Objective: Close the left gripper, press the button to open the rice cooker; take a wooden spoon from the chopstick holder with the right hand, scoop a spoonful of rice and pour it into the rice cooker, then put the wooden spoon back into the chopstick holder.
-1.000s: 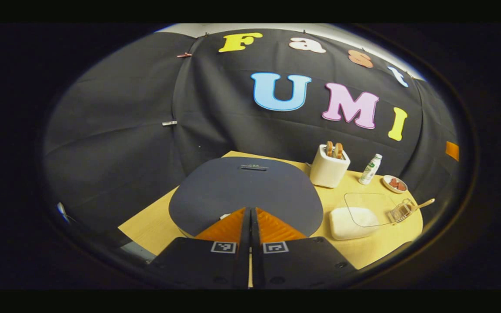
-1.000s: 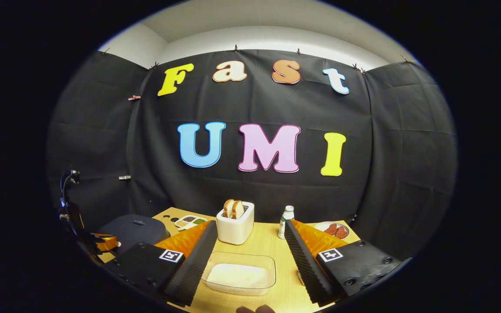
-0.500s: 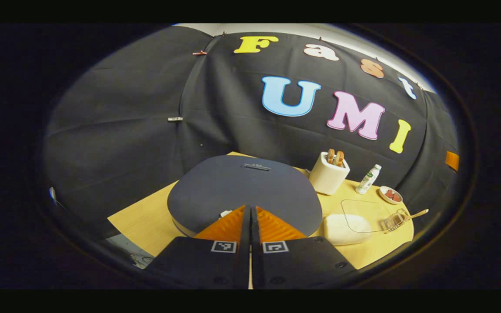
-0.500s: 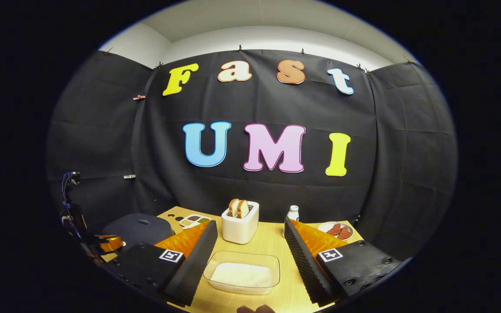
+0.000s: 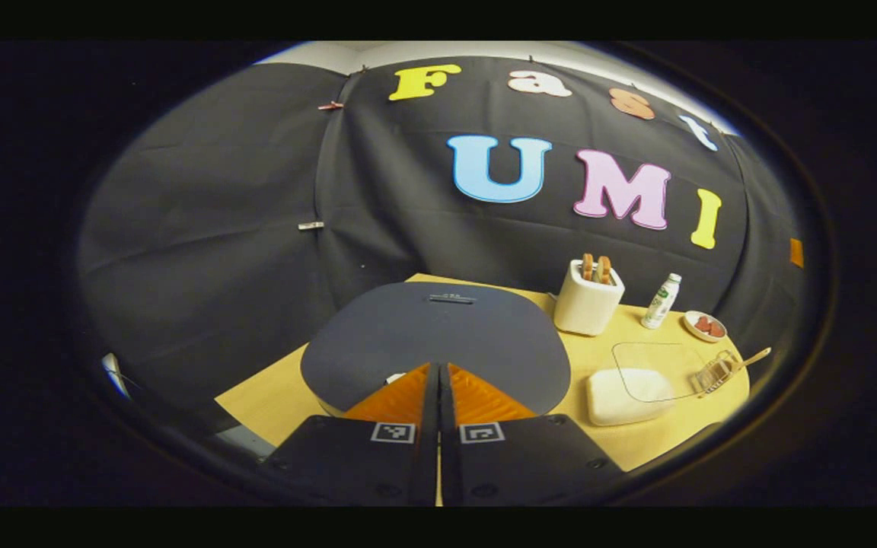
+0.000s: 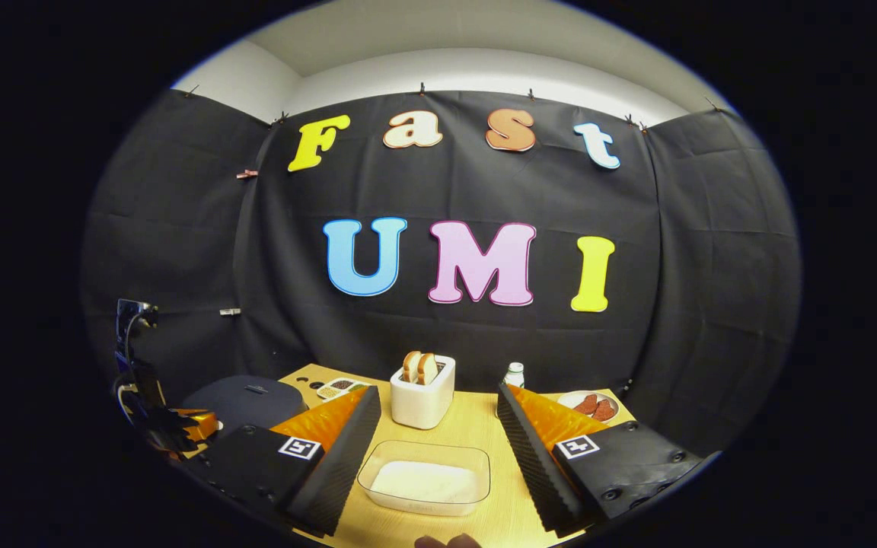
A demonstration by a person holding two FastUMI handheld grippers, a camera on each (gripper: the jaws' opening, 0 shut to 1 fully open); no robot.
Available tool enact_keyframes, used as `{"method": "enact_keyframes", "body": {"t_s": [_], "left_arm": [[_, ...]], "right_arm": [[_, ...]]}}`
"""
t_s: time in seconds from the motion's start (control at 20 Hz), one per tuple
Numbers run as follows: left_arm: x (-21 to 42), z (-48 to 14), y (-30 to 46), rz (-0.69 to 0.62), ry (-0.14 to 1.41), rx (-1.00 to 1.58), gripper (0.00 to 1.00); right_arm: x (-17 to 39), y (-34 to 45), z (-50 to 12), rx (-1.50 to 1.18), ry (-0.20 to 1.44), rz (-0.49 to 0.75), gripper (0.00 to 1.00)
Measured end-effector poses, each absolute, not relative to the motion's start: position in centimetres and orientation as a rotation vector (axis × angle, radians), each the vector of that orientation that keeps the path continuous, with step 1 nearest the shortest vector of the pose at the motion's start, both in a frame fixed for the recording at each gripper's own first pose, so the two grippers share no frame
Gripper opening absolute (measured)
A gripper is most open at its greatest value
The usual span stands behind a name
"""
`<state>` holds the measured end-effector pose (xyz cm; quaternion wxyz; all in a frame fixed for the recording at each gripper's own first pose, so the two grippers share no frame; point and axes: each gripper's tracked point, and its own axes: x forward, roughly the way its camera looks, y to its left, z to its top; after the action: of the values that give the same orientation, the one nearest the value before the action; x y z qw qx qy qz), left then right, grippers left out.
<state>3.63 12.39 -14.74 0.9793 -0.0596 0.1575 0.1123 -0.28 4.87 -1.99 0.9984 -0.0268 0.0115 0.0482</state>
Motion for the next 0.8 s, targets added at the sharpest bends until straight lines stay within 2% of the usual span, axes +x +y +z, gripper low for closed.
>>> {"method": "enact_keyframes", "body": {"t_s": [0.5,0.55,0.6,0.8], "left_arm": [[3.6,-7.7,12.4,0.235,0.157,-0.096,0.10],[3.4,-7.1,12.1,0.230,0.145,-0.075,0.12],[3.3,-6.6,12.0,0.230,0.132,-0.053,0.18],[2.8,-3.9,11.5,0.229,0.089,-0.026,0.21]], "right_arm": [[-0.6,2.3,-2.4,-0.038,0.037,0.052,0.96],[-0.5,2.1,-2.4,-0.037,0.038,0.048,0.96],[-0.5,1.8,-2.4,-0.034,0.041,0.044,0.96],[-0.5,1.3,-3.1,-0.028,0.058,0.036,0.96]]}}
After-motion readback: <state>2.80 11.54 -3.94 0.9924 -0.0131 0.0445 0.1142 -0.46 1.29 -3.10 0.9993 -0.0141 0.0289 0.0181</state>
